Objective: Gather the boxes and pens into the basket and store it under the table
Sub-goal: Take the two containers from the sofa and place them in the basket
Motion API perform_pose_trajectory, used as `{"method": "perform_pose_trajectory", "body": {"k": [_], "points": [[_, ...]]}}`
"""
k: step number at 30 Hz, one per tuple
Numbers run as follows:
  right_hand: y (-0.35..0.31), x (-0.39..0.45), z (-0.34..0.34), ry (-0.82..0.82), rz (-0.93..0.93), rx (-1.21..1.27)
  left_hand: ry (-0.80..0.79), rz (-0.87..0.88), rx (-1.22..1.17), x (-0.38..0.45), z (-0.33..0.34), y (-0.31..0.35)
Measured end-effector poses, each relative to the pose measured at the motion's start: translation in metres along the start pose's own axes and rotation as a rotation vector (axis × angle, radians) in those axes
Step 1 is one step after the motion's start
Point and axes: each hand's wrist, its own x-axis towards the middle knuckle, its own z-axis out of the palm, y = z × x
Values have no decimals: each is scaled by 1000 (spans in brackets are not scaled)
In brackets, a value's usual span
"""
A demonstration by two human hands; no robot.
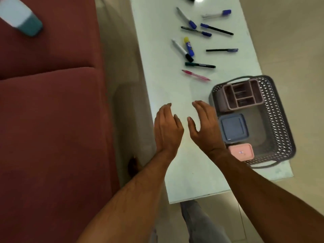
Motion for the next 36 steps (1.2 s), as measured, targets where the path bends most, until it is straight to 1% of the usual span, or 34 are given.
{"method": "perform_pose_trajectory", "body": {"k": [5, 10, 17, 23, 27, 32, 36], "points": [[-60, 47, 54, -81, -27, 13, 53, -56, 51, 51, -53, -60], [-116, 90, 108, -102, -109, 19, 93, -106, 80, 97, -98, -117], [-177, 131, 177, -184, -132, 16, 112, -181, 108, 145, -142, -185], [-228, 164, 219, -205, -153, 31, 159, -239, 87, 179, -172, -238], [-251, 185, 246, -222, -189, 56, 174, -292, 77, 197, -185, -261], [-268, 207, 268, -219, -191, 55, 171, -292, 69, 221, -193, -279], [-274, 225, 284, -252, -193, 45, 210, -301, 21, 249, -198, -285]]}}
